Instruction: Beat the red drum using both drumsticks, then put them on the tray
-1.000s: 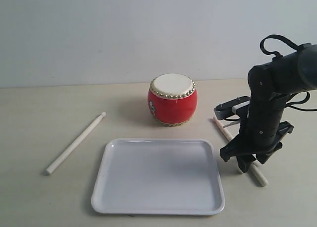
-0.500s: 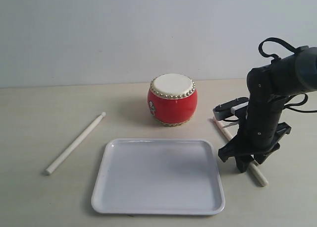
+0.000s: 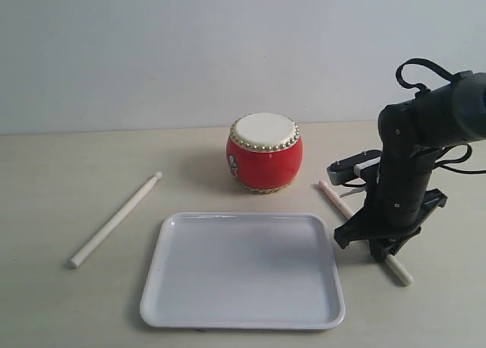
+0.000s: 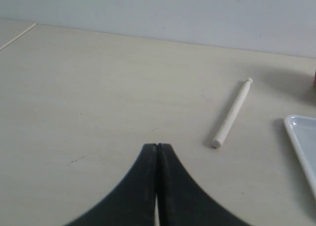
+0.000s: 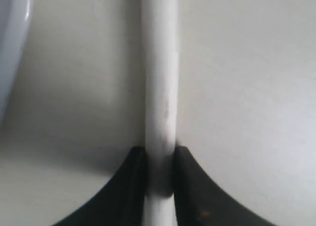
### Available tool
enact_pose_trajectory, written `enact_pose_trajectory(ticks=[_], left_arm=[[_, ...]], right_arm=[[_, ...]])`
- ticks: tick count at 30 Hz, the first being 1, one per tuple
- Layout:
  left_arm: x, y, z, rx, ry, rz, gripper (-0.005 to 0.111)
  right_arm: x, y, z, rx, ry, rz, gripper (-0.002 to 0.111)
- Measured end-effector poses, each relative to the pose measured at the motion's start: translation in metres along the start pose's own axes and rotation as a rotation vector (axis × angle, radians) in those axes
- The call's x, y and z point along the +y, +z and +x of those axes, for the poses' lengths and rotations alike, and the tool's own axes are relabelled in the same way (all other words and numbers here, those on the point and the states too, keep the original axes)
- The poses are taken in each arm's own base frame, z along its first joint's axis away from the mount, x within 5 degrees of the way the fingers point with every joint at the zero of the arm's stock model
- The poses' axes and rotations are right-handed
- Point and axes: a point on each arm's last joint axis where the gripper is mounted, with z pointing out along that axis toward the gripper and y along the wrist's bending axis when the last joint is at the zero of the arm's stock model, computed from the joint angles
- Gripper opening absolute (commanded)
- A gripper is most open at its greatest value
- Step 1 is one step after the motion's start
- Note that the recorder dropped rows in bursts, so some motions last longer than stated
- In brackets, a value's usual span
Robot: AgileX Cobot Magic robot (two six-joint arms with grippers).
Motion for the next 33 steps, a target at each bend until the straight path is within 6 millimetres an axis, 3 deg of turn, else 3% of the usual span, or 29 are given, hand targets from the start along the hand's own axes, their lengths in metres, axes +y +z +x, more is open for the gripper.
enact_pose_trajectory(ticks=[9,13,17,24,33], left_arm=[[0.0,0.0,0.0,0.0,0.0,0.0,0.0],[0.0,0.0,0.0,0.0,0.0,0.0,0.0],[0.0,0.0,0.0,0.0,0.0,0.0,0.0],[0.0,0.0,0.0,0.0,0.0,0.0,0.0],[0.001,0.0,-0.007,-0.08,0.094,-0.011,0.0]], right_arm=[[-0.001,-0.006,0.001,-0.002,0.001,0.002,0.0],[-0.002,-0.043,0.005,-0.083,0.0,0.005,0.0],[-0.003,-0.075,0.027,-0.139,-0.013,-0.022,0.0],[0.0,-0.104,0.081,-0.22,-0.001,-0.038,0.0],[0.0,-0.126,0.092,-0.309,0.006,-0.036,0.0]])
